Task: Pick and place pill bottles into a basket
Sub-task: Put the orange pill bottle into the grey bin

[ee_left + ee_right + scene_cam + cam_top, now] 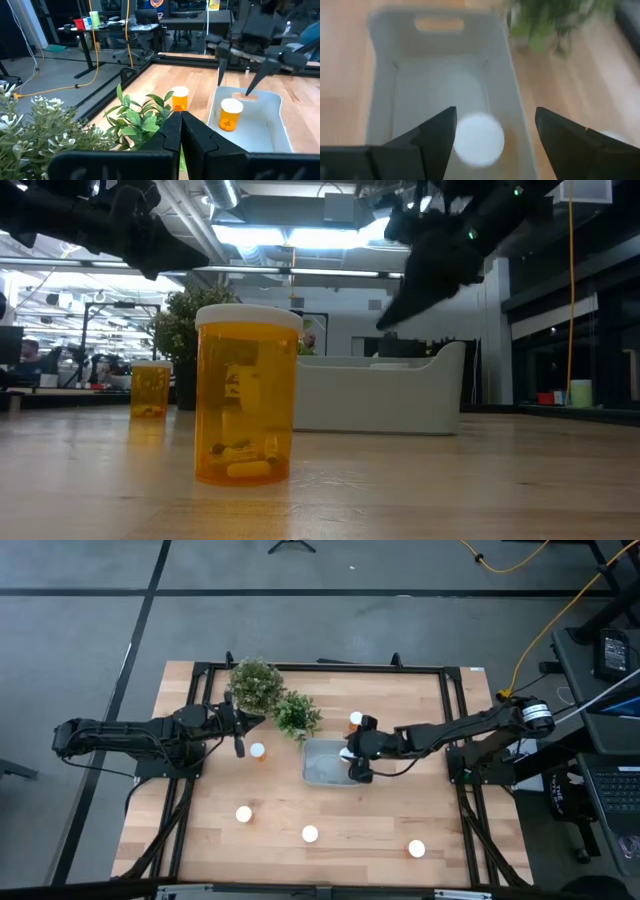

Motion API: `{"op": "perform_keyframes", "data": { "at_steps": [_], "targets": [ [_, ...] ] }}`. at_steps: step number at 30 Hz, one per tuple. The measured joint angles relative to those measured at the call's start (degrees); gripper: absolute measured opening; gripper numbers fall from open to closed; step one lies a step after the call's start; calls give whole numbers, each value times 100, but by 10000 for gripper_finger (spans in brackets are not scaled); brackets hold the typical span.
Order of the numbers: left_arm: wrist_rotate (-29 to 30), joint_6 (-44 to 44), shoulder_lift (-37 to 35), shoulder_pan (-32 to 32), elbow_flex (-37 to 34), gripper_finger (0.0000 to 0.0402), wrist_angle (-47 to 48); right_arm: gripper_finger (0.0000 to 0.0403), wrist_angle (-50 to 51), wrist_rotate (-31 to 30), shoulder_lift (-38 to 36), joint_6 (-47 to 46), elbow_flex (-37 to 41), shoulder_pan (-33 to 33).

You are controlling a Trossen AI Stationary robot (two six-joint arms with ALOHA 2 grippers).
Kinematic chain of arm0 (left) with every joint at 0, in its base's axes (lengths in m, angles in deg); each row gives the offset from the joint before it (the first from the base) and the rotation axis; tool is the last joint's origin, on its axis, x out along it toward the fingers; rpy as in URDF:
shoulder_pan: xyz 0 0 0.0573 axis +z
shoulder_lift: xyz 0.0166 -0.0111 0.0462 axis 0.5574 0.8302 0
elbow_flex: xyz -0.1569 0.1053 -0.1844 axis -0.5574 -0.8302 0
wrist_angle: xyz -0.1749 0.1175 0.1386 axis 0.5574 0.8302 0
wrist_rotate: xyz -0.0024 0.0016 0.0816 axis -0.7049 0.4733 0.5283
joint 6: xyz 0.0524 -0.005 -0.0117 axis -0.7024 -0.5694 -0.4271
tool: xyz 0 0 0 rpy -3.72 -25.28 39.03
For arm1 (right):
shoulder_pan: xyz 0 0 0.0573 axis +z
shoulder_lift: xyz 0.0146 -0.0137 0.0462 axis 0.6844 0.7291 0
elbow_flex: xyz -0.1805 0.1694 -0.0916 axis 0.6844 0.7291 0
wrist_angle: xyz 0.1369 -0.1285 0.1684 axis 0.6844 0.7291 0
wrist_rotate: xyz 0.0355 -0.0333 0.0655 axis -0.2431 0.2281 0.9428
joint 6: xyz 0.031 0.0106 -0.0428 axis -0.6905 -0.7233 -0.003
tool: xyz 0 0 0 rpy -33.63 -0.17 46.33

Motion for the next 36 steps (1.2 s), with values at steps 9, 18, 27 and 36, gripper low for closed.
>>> {"op": "perform_keyframes", "data": {
  "at_steps": [9,18,27,36],
  "targets": [
    [-650,-531,0,0,0,6,31,168,-283,77,-932,499,290,0],
    [-1135,-544,4,-2,0,6,179,15,-2497,120,-1884,623,2062,0],
    [-1133,-467,17,-6,0,20,523,18,-4166,120,-2486,560,3298,0],
    [-1400,-467,31,-7,0,130,422,7,-4259,107,-2490,816,3365,0]
  ]
}}
